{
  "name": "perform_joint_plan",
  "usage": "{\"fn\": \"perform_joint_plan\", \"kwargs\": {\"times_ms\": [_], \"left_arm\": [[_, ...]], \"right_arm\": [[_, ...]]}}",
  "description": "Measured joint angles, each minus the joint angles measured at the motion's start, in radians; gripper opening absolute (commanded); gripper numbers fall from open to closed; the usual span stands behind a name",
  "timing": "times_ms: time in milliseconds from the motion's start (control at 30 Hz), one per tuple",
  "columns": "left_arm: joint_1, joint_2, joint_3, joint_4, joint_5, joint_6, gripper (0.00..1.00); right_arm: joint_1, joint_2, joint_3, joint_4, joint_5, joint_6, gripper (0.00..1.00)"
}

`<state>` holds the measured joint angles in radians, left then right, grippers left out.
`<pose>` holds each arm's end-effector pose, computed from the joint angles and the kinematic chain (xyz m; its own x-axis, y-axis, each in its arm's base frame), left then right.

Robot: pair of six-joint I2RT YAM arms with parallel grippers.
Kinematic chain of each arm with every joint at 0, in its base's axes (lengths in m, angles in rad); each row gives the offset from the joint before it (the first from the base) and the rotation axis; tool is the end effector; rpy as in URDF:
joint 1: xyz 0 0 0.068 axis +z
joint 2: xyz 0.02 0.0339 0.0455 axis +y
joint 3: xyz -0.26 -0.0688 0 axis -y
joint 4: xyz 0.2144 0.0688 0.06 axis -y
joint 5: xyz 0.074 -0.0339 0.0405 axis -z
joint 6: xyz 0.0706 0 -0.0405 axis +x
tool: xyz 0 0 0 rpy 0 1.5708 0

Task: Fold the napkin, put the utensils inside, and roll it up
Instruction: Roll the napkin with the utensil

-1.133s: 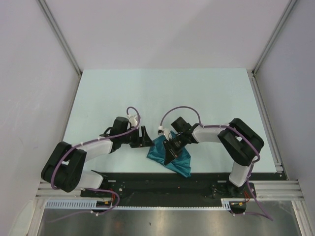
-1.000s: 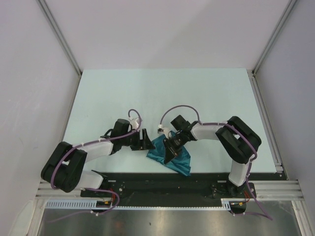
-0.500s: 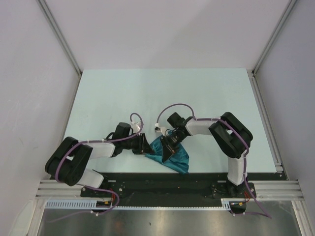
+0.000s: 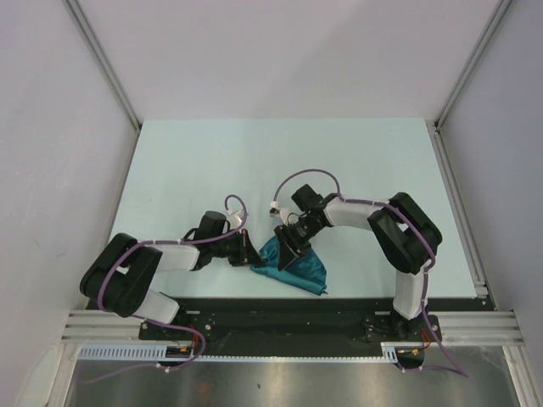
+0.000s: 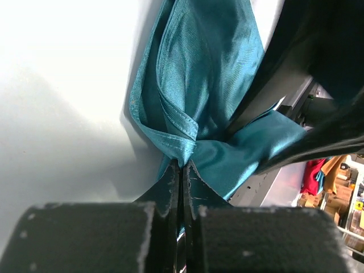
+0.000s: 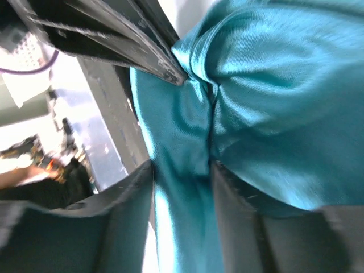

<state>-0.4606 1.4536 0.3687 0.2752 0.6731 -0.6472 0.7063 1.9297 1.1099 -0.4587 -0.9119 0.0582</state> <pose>0.1882 -0.1425 0.1166 -0.9592 -0.0503 -0.2781 0.1934 0.6004 -0.7760 0.2188 0.2601 0.1289 -0.7605 -0.6020 -0.2436 -0.5273 0.3535 0.7726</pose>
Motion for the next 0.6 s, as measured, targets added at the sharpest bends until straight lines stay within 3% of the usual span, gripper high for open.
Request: {"fn": "perform_joint_plan", "kwargs": {"times_ms": [100,267,400,600], "left_arm": [[0.0,0.001,0.002,-0.007,0.0,0.001,0.0],[0.0,0.002,0.014,-0.032,0.0,0.003,0.0],[0.0,0.004,0.021,-0.047,-0.002,0.003,0.0],[0.0,0.004,0.032,-0.07,-0.007,0.006,0.0]], "right_arm": [[-0.008,-0.072,0.005,-0.005,0.074,0.011,0.66],[0.039,-0.325,-0.023,-0.003,0.299,0.004,0.72],[0.222,-0.534,-0.104,0.029,0.544,-0.016,0.72],[0.444,-0.566,-0.171,0.033,0.754,-0.026,0.69]]}}
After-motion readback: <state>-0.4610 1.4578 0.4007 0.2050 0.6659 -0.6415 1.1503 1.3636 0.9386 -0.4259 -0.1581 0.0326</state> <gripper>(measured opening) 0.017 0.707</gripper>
